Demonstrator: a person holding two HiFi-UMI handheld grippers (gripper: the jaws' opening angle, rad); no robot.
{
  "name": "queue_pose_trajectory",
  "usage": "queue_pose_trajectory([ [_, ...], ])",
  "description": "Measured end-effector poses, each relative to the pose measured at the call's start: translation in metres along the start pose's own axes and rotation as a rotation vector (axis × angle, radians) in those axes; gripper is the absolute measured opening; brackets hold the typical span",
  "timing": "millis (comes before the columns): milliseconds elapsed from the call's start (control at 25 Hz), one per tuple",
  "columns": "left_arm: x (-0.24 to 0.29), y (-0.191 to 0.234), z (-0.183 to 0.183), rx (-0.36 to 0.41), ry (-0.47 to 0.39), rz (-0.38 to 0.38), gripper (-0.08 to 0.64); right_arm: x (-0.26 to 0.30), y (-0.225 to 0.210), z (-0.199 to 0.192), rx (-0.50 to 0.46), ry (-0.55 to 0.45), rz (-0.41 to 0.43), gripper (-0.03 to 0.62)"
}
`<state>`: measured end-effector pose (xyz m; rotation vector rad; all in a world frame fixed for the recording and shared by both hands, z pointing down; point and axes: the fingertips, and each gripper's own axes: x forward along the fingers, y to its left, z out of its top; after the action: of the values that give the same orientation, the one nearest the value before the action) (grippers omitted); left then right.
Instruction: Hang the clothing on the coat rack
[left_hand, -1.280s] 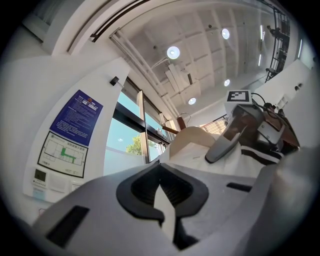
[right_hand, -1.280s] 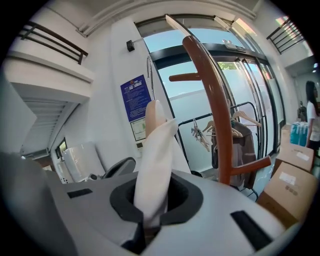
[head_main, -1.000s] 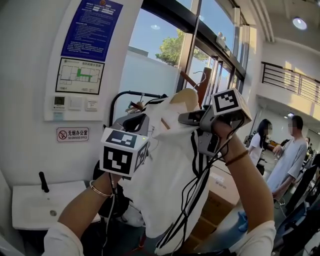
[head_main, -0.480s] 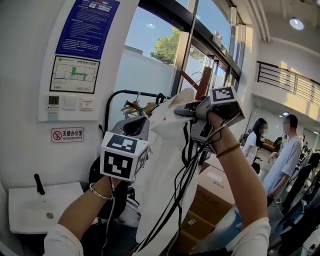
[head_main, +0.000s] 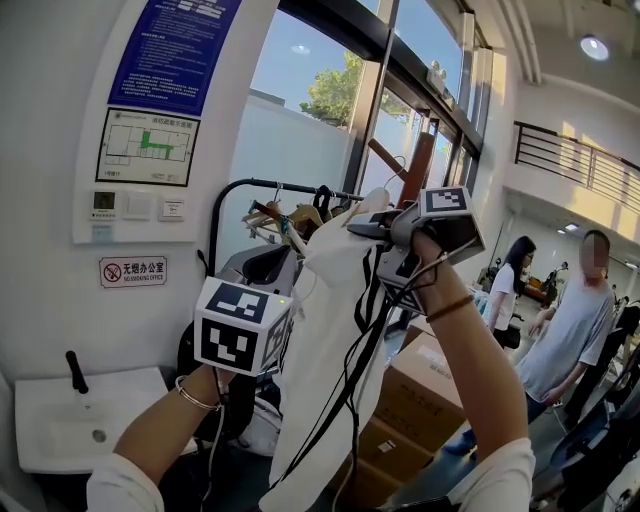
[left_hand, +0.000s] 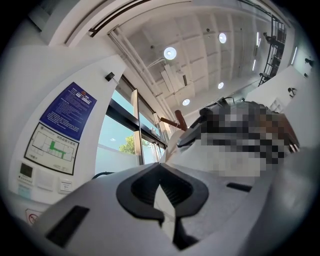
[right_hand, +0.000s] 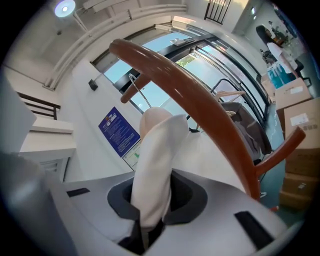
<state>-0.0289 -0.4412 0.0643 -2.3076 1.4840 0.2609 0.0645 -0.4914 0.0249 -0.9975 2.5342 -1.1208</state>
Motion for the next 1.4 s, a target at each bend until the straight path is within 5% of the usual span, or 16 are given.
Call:
queue_pose_trajectory([
  [560, 0.013, -0.016, -0.034, -0.049, 0.039, -0.056, 0.008, 0.002, -0.011, -0.011, -0.152, 0.037, -0.071, 0.091],
  [760, 0.018, -0.029, -0.041, -0.074, 0.038, -0.078, 0.008, -0.001, -0.013, -0.016, -0.229, 0.04, -0.102, 0.18],
  [1400, 0.015, -0.058, -0.062, -0.122, 0.036, -0.089, 0.008, -0.032, -0.013, -0.021, -0.366, -0.016, -0.172, 0.256],
])
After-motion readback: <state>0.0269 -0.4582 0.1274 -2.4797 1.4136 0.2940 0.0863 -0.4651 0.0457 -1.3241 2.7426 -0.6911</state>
